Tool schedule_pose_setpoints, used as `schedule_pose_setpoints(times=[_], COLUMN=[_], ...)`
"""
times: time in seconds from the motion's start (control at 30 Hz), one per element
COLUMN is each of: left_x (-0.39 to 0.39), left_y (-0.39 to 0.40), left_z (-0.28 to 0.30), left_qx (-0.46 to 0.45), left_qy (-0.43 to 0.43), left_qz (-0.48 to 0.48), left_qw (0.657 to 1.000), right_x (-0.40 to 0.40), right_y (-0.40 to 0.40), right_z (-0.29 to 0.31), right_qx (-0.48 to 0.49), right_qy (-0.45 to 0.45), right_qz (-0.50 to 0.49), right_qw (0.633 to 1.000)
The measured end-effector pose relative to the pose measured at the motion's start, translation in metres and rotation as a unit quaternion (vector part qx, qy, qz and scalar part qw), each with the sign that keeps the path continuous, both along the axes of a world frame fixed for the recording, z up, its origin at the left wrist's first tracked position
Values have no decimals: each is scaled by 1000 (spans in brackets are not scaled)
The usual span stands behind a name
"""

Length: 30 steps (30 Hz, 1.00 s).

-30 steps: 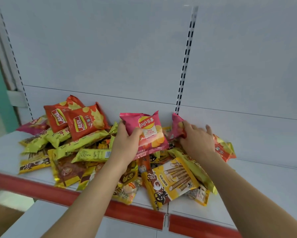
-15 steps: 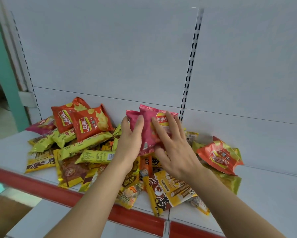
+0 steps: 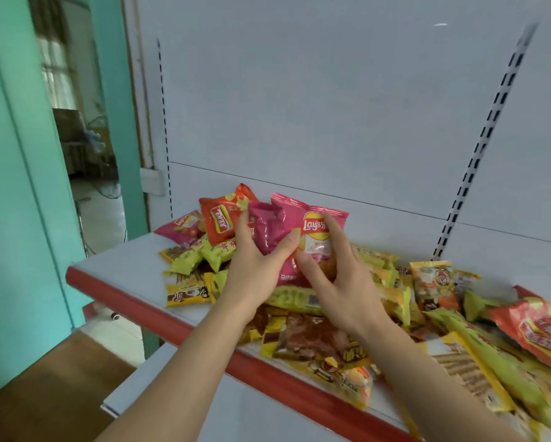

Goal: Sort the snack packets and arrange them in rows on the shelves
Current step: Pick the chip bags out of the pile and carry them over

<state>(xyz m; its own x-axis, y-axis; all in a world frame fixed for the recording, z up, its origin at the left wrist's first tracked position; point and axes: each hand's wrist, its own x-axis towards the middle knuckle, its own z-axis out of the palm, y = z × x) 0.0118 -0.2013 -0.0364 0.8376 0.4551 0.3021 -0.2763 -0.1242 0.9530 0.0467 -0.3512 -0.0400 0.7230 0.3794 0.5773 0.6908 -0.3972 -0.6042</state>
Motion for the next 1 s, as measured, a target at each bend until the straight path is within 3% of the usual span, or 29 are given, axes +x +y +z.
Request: schedule_pose_setpoints(times=[0.1,0.3,0.43,0.63,0.8,0.9,1.0], left_x=[-3,-5,-1,13,36,67,91], left_y=[45,143,180,201,228,258,283], left_z=[-4,-7,-13,-9,-10,-29,-47], left_qx=[1,14,-8,137,198,302,376], left_qy=[12,6,24,88,117,170,207], left_qz=[-13,-23,-62,-112,16,112,145], left_qw=[1000,1000,998,980,973,931,892], right_x=[-3,-8,-12,7,30,39,38], right_y=[42,124,156,175,176,177,182], right_z=[0,3,7,-3,2,-2,-6], right_qx=[26,173,174,240,247,229,218], right_qy=[23,192,284,294,264,251,249], right_qz=[-10,76,124,83,36,23,16], right_qw=[999,963,935,922,932,940,944])
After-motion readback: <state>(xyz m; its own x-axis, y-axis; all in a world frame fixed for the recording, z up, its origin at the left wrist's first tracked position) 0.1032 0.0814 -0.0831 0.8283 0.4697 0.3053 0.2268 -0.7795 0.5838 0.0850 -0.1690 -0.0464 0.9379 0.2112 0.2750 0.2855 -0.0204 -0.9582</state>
